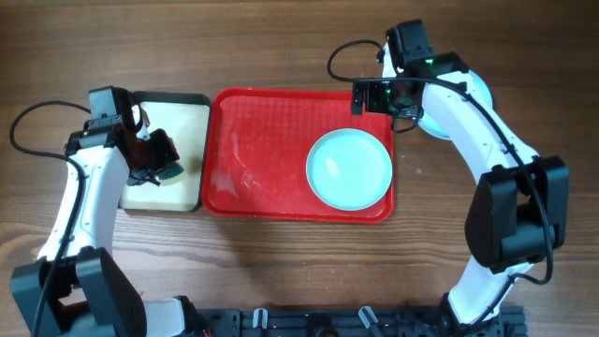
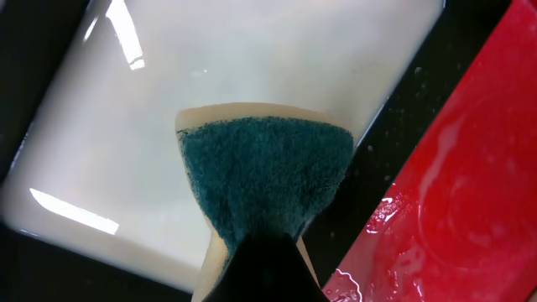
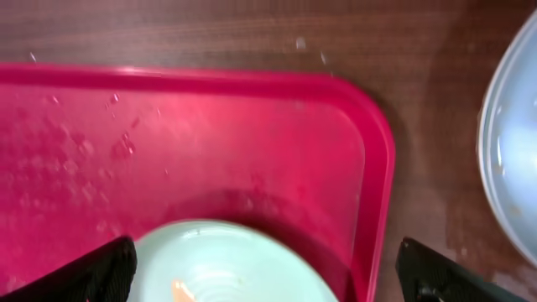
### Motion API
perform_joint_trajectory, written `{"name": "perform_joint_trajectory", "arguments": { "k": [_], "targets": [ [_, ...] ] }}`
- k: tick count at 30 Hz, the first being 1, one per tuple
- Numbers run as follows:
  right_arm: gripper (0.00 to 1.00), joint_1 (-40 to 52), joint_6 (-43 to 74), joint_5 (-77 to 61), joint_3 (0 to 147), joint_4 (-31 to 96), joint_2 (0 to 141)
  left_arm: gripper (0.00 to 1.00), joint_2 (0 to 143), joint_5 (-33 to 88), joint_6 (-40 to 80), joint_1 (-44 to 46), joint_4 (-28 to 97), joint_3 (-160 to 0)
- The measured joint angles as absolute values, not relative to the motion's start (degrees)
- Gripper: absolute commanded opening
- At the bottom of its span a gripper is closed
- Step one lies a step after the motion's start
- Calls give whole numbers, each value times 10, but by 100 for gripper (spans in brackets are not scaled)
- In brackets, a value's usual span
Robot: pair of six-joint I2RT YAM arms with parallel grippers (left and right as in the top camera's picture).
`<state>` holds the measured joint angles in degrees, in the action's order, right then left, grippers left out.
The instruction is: Clean dirty plates on tray and stack at the side
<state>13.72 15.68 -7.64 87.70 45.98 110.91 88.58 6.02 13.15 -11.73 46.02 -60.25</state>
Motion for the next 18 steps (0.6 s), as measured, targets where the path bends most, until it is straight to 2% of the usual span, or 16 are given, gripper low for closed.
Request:
{"name": "perform_joint_trajectory", "arguments": {
  "k": [18],
  "targets": [
    [100, 137, 157, -76, 877, 386, 1109, 4, 886, 36, 132, -117, 449, -602]
  ]
}}
